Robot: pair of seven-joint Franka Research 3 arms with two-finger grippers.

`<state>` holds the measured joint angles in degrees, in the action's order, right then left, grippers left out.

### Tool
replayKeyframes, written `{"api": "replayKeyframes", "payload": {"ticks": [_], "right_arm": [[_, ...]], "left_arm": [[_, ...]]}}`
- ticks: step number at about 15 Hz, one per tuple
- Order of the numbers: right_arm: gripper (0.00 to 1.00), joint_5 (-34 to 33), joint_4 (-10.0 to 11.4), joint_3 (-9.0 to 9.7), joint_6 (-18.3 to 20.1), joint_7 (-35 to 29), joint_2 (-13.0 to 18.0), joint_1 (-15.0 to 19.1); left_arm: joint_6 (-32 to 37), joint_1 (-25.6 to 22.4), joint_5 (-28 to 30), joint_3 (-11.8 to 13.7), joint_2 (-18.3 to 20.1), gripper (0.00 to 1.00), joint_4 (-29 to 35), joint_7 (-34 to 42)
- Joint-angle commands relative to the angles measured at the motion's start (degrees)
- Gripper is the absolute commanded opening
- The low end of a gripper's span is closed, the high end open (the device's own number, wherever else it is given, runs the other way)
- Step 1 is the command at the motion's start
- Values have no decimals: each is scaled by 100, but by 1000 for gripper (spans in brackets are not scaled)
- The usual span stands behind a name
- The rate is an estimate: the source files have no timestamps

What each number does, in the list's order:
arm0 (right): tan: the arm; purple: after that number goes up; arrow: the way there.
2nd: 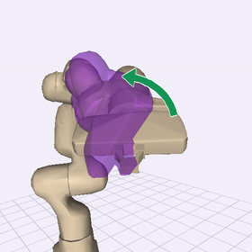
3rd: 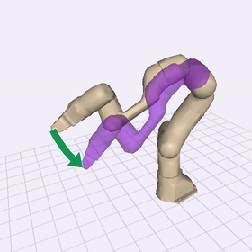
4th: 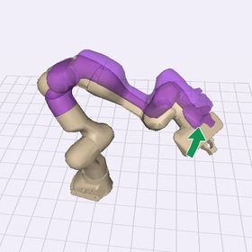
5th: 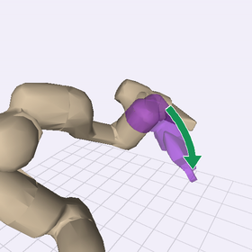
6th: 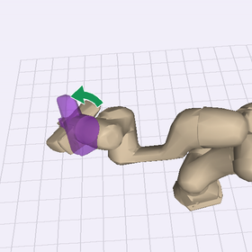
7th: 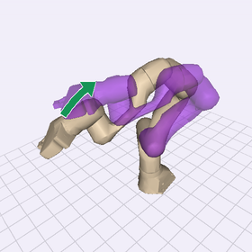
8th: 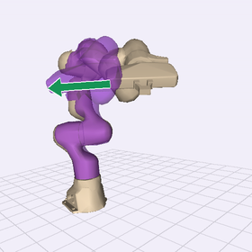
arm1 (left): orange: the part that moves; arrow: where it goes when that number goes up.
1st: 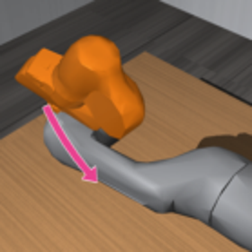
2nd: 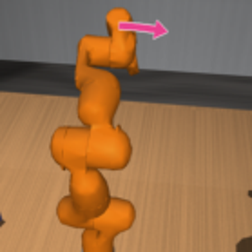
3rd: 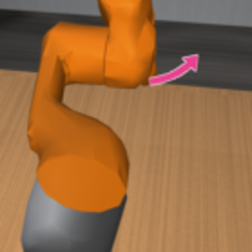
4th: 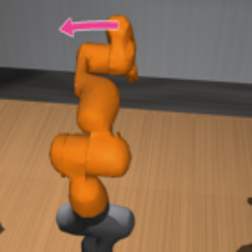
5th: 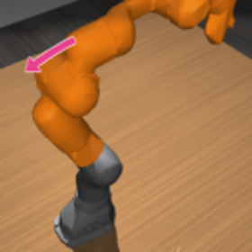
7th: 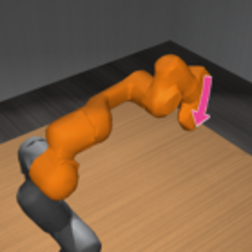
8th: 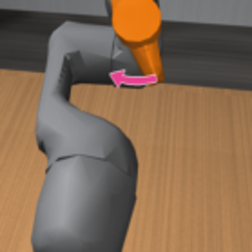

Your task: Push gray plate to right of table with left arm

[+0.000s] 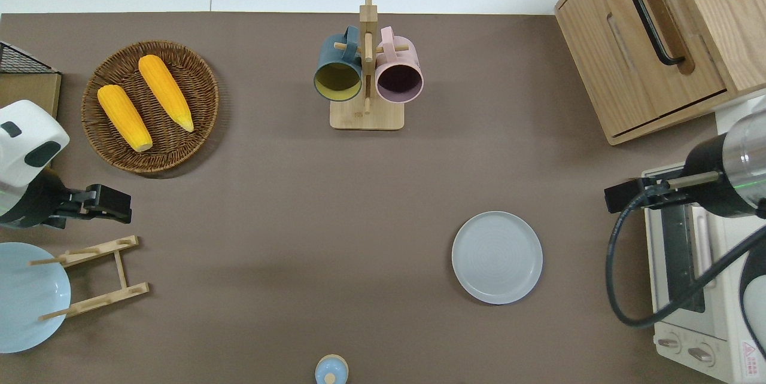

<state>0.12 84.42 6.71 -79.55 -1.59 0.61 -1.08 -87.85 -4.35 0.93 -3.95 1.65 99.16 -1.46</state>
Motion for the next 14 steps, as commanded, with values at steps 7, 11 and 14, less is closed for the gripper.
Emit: {"api": "replayKeyframes", "payload": {"ticks": [7, 11, 14], "right_arm": [[983, 59, -22, 76, 71, 1, 36, 117], [983, 59, -22, 85, 71, -8, 36, 117], [983, 59, -22, 76, 71, 1, 36, 117]], "left_arm": [[-391, 276, 74, 298, -437, 1000, -512, 831], [-426, 286, 74, 280, -437, 1000, -512, 840], [-417, 294, 74, 272, -420, 1000, -503, 840]]}}
